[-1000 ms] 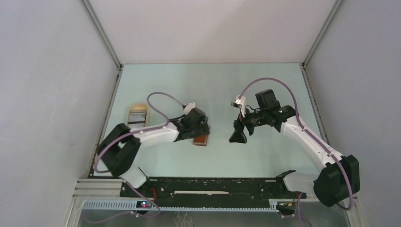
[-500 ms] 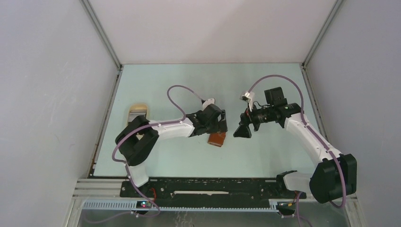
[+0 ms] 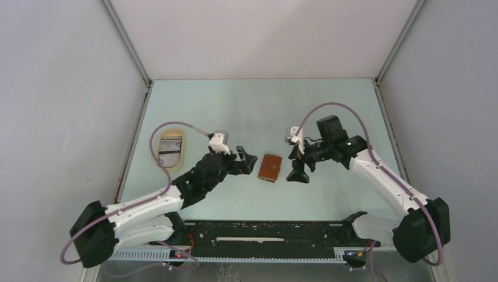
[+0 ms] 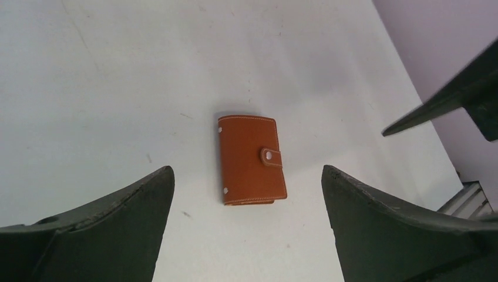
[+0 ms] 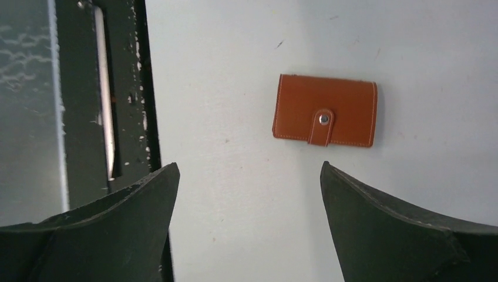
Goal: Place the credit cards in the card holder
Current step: Open the card holder at the center of the board.
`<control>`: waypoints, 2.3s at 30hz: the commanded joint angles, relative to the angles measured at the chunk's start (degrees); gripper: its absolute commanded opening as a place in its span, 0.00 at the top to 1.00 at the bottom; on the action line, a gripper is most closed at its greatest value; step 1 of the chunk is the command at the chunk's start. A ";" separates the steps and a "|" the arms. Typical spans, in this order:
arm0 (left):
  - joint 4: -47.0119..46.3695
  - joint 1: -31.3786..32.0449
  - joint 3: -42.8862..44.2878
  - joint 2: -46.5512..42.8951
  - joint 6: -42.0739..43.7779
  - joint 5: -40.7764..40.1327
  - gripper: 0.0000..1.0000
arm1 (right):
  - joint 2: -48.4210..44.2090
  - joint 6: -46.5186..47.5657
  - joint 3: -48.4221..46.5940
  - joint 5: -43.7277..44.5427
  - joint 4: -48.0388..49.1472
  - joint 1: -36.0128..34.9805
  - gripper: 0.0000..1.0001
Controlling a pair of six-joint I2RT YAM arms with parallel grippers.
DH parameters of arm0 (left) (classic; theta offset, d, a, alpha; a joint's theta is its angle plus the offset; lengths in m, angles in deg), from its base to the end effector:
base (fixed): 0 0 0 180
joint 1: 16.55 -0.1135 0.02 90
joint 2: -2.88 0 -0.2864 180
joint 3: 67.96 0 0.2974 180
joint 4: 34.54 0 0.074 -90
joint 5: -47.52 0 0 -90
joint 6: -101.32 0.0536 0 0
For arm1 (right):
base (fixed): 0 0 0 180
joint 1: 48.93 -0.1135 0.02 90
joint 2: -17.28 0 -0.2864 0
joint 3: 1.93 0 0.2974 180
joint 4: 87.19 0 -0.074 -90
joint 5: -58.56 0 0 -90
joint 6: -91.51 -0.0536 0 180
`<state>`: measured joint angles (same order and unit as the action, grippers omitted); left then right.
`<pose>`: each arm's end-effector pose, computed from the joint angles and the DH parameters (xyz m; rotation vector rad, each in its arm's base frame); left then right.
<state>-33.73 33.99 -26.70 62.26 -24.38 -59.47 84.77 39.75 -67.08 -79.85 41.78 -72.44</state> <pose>0.1870 -0.2026 0.2268 0.0454 1.9554 -0.7374 0.2342 0.1456 0.2780 -1.4485 1.7673 0.9117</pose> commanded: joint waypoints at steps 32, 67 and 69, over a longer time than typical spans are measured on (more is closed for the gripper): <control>-29.28 -0.12 -19.75 0.15 -5.36 4.22 0.34 | 39.36 -12.17 -19.43 33.53 0.90 -16.35 0.48; -40.85 -0.16 -16.67 19.40 -9.93 10.64 0.59 | 30.15 -4.04 -15.82 21.67 -0.26 -14.41 1.00; -41.31 -0.12 -16.61 19.61 -9.68 11.45 0.57 | 28.77 -2.42 -15.07 19.55 -0.39 -13.85 1.00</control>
<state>-71.37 33.95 -45.58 81.21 -34.26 -49.94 118.30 33.52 -83.19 -53.64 42.54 -87.41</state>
